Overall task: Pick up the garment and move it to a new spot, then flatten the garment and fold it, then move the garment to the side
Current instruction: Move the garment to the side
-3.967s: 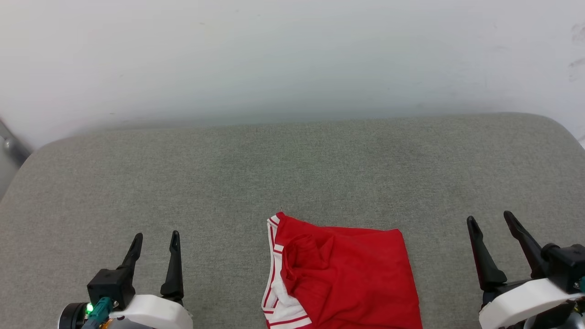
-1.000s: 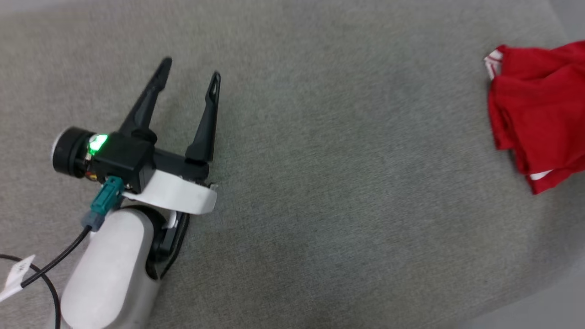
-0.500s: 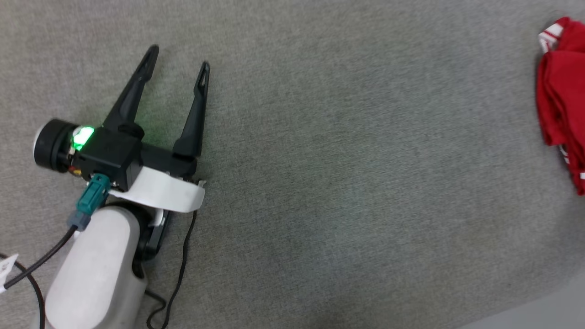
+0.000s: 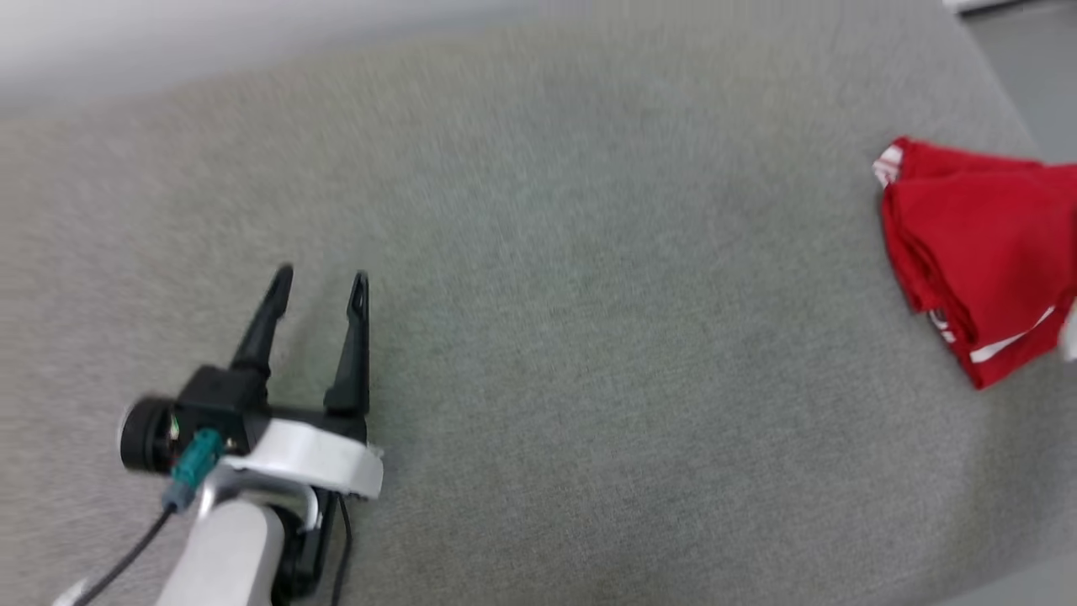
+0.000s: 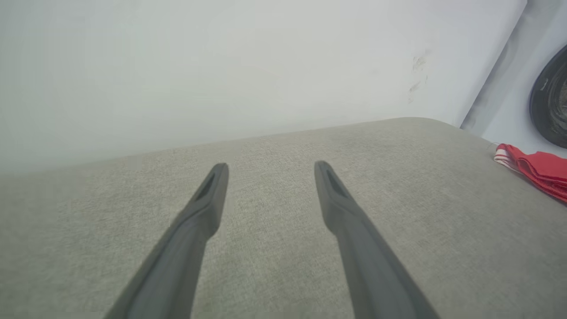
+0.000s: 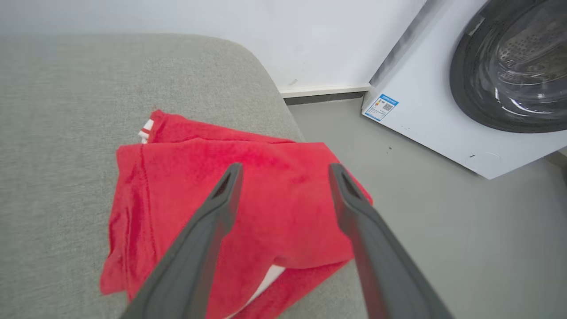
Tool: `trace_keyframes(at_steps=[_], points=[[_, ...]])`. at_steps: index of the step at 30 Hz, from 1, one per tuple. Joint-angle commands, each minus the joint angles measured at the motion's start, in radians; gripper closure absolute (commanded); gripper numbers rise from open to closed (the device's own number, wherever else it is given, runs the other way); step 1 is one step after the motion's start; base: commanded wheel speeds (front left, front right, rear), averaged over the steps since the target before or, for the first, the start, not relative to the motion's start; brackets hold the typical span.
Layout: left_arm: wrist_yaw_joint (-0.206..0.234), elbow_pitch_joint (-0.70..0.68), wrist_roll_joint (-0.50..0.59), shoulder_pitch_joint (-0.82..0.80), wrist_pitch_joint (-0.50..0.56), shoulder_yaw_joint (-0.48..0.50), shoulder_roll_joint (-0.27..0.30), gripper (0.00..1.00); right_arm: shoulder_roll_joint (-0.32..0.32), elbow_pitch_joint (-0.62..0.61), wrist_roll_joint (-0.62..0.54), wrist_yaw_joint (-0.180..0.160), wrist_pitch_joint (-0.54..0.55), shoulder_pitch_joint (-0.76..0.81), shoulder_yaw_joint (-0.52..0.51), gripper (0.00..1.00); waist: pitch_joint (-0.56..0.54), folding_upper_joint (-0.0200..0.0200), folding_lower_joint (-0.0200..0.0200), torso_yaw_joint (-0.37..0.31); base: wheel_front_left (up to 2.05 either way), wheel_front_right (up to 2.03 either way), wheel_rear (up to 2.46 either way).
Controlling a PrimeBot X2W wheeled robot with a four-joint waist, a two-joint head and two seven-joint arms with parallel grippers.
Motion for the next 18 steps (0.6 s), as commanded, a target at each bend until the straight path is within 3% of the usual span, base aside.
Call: trace_keyframes(at_steps=[1, 8, 18], points=[[0.007, 0.012, -0.007, 0.025, -0.007, 0.001, -0.007, 0.00, 0.018, -0.021, 0.020, -0.001, -0.006, 0.040, 0.028, 0.00, -0.106, 0.0000, 0.0000, 0.033, 0.00, 0.00, 0.00], [0.027, 0.059, -0.028, 0.094, -0.019, 0.005, -0.034, 0.00, 0.070, -0.203, 0.089, -0.001, -0.037, 0.217, 0.146, 0.00, -0.207, 0.0000, 0.0000, 0.111, 0.00, 0.00, 0.00], [0.054, 0.095, -0.026, 0.147, -0.032, 0.039, -0.024, 0.00, 0.201, -0.507, 0.089, -0.001, -0.072, 0.446, 0.142, 0.00, -0.290, 0.0000, 0.0000, 0.219, 0.00, 0.00, 0.00]])
